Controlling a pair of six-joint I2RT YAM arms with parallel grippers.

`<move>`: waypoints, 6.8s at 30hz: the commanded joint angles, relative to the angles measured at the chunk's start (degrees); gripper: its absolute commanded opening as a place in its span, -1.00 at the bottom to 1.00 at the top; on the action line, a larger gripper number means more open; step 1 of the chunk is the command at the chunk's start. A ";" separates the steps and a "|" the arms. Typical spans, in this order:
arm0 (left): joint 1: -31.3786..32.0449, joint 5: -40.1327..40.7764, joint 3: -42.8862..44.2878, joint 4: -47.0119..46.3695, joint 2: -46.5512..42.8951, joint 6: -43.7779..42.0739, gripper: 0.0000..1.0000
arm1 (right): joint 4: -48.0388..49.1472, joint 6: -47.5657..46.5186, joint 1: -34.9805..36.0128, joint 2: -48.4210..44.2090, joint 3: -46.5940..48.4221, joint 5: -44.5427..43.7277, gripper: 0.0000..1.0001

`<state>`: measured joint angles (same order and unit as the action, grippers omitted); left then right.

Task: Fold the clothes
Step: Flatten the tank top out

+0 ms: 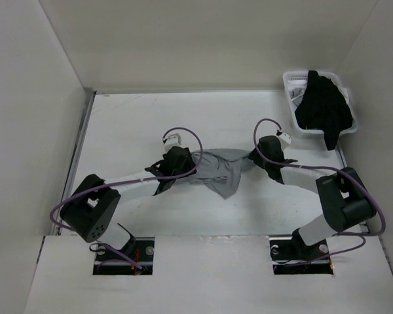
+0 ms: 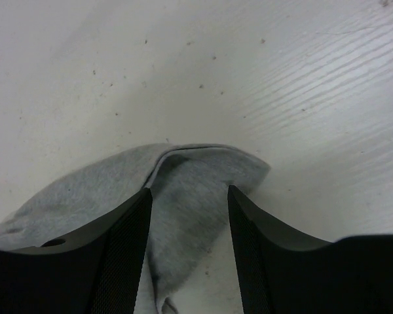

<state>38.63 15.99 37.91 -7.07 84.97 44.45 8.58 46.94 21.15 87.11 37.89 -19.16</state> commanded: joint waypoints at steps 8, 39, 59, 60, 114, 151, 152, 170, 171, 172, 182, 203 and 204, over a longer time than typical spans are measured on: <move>-2.38 -3.06 -0.12 -6.72 -1.04 -2.26 -0.05 | 8.90 4.13 0.96 7.01 5.00 5.62 0.03; -18.90 11.68 16.54 -16.56 -2.95 -5.17 -0.03 | 13.21 -2.48 9.74 -17.76 14.02 10.02 -0.98; -11.18 3.61 -1.19 -8.13 -8.42 -1.56 -0.01 | 14.45 2.46 9.22 -16.01 -10.47 7.29 -0.93; -9.69 4.05 0.31 -8.31 -8.07 -1.38 -0.04 | 14.54 2.28 9.22 -15.92 -10.55 7.21 -0.92; -9.32 -6.32 11.66 -4.62 8.81 -13.33 -0.77 | 19.90 1.67 6.93 -11.26 -10.64 11.69 -0.89; -12.49 11.96 -11.63 20.70 -41.82 9.61 -1.00 | -14.21 -3.17 20.46 -21.30 -9.42 9.93 -0.09; -12.31 11.96 -11.72 20.08 -41.55 9.35 -1.00 | -13.77 -2.99 20.90 -20.06 -9.24 9.32 -0.09; -12.31 9.68 -11.81 14.10 -39.62 4.60 -0.98 | -6.99 0.17 22.14 -8.19 -7.57 14.41 -0.47; -12.40 9.59 -11.72 13.84 -39.44 4.51 -0.98 | -7.17 0.35 22.14 -8.36 -7.74 14.76 -0.45; -12.40 9.59 -11.55 13.58 -39.35 4.42 -0.98 | -7.17 0.61 22.14 -8.45 -7.92 15.20 -0.43; -11.96 9.50 -10.49 11.73 -38.03 3.81 -0.98 | -6.56 1.93 21.79 -6.95 -8.53 16.00 -0.62; -7.83 15.47 26.41 -0.30 -41.20 -8.40 -1.00 | -18.33 -31.97 26.52 -36.67 40.02 -13.71 -1.00; -6.87 15.82 29.38 -1.70 -40.94 -10.67 -1.00 | -18.42 -34.52 27.40 -35.62 44.51 -14.58 -1.00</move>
<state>30.39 29.02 61.19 -1.61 44.93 39.64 -7.70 23.03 46.87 50.22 74.15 -26.89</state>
